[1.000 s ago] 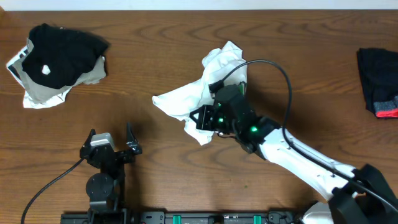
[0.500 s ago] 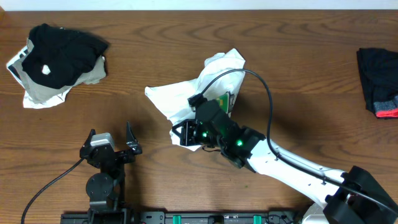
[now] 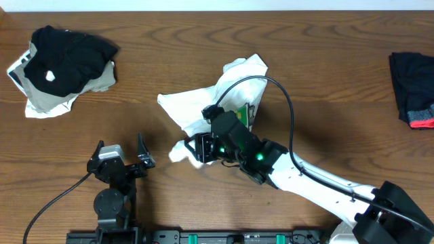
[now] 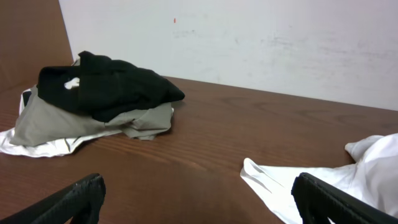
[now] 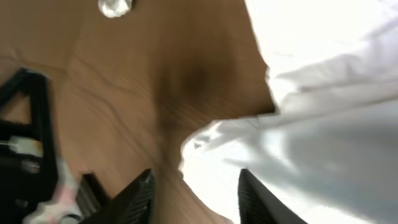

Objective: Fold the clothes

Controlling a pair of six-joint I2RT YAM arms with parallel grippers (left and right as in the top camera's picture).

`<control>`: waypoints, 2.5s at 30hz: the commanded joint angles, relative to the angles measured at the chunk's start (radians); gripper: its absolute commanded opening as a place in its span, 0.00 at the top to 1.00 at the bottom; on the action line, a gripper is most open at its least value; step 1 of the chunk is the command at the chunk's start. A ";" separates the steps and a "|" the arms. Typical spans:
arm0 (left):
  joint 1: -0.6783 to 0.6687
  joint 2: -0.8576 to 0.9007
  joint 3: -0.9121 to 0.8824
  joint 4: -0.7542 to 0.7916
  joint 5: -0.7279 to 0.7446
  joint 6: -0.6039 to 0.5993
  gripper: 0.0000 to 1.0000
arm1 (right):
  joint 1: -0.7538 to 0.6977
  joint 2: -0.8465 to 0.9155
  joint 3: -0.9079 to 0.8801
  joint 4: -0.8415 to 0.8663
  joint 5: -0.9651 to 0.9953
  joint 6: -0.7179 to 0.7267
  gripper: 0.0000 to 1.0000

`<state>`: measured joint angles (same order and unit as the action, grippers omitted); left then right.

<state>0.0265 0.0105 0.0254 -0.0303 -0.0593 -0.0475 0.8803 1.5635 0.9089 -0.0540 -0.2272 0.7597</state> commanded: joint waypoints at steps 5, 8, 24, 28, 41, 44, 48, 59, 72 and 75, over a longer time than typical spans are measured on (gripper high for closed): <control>0.007 -0.006 -0.021 -0.036 -0.015 0.010 0.02 | -0.068 0.007 0.165 -0.322 0.066 -0.345 0.57; 0.007 -0.006 -0.021 -0.036 -0.015 0.010 0.02 | -0.071 0.007 0.237 -0.503 0.153 -0.446 0.58; 0.007 -0.006 -0.021 -0.036 -0.016 0.010 0.02 | -0.076 0.087 0.237 -0.645 0.193 -0.183 0.53; 0.007 -0.006 -0.021 -0.036 -0.015 0.010 0.02 | -0.123 0.115 0.237 -0.646 0.224 -0.126 0.48; 0.007 -0.006 -0.021 -0.036 -0.015 0.010 0.02 | -0.307 0.117 0.222 -0.645 0.387 -0.076 0.01; 0.007 -0.006 -0.021 -0.036 -0.016 0.010 0.02 | -0.321 0.117 0.201 -0.637 0.404 -0.076 0.01; 0.007 -0.006 -0.021 -0.036 -0.016 0.010 0.02 | -0.324 0.117 0.147 -0.581 0.407 -0.076 0.01; 0.007 -0.006 -0.021 -0.006 0.500 -0.373 0.02 | -0.324 0.117 0.045 -0.425 0.407 -0.072 0.01; 0.007 0.027 -0.021 -0.036 0.898 -0.628 0.02 | -0.324 0.117 0.045 -0.412 0.407 -0.072 0.01; 0.007 0.097 -0.021 -0.036 0.898 -0.691 0.02 | -0.324 0.117 0.045 -0.414 0.407 -0.072 0.01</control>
<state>0.0303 0.0498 0.0315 -0.0292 0.7918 -0.6605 0.5636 1.6787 0.9577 -0.4698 0.1581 0.6727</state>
